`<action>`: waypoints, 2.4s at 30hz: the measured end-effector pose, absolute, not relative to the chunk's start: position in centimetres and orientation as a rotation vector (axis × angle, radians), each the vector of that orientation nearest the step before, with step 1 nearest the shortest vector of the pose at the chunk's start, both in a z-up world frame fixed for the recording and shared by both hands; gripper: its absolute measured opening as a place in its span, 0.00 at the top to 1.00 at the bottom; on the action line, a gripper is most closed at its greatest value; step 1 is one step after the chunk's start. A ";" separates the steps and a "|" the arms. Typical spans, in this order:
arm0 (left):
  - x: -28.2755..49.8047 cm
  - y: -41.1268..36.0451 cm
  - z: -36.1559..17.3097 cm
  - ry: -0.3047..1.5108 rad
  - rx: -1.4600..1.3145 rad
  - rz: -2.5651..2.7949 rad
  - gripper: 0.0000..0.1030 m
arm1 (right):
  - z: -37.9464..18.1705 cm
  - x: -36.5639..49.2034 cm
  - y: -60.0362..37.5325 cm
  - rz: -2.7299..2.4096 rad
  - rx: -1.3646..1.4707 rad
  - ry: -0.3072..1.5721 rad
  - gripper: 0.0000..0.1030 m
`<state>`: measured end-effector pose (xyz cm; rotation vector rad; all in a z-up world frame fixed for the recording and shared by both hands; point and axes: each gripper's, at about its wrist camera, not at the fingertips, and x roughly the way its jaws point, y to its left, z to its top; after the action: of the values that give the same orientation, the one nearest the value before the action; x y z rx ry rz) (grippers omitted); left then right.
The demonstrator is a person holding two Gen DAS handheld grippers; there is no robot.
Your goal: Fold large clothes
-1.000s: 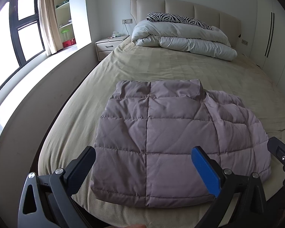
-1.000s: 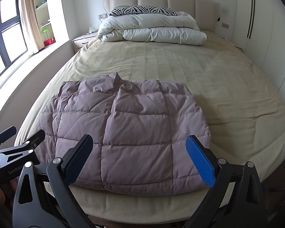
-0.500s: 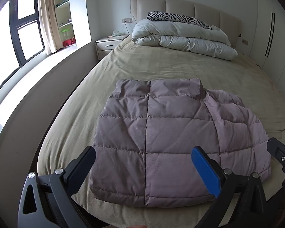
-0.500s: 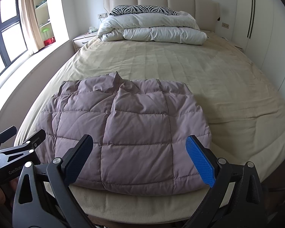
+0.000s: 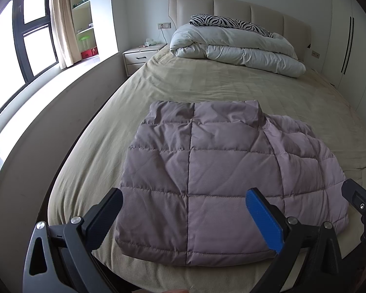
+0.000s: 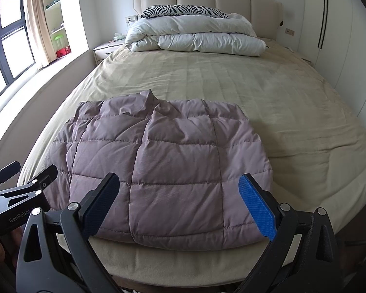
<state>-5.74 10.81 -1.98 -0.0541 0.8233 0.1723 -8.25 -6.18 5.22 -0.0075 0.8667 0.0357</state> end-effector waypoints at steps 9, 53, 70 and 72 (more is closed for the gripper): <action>-5.7 10.8 -2.0 0.824 -0.054 0.173 0.00 | 5.1 -8.3 -6.2 0.036 -0.009 0.868 0.03; -5.8 11.0 -2.1 0.828 -0.055 0.172 0.00 | 4.4 -8.3 -6.5 0.044 -0.008 0.884 0.03; -5.9 11.0 -2.3 0.828 -0.056 0.169 0.00 | 4.3 -8.2 -6.5 0.045 -0.010 0.889 0.03; -5.8 11.0 -2.2 0.829 -0.056 0.171 0.00 | 4.3 -8.3 -6.5 0.044 -0.009 0.888 0.03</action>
<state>-5.78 11.04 -2.21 -0.0557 0.8290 0.1708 -8.34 -6.51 4.27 -0.0093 0.8878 0.0442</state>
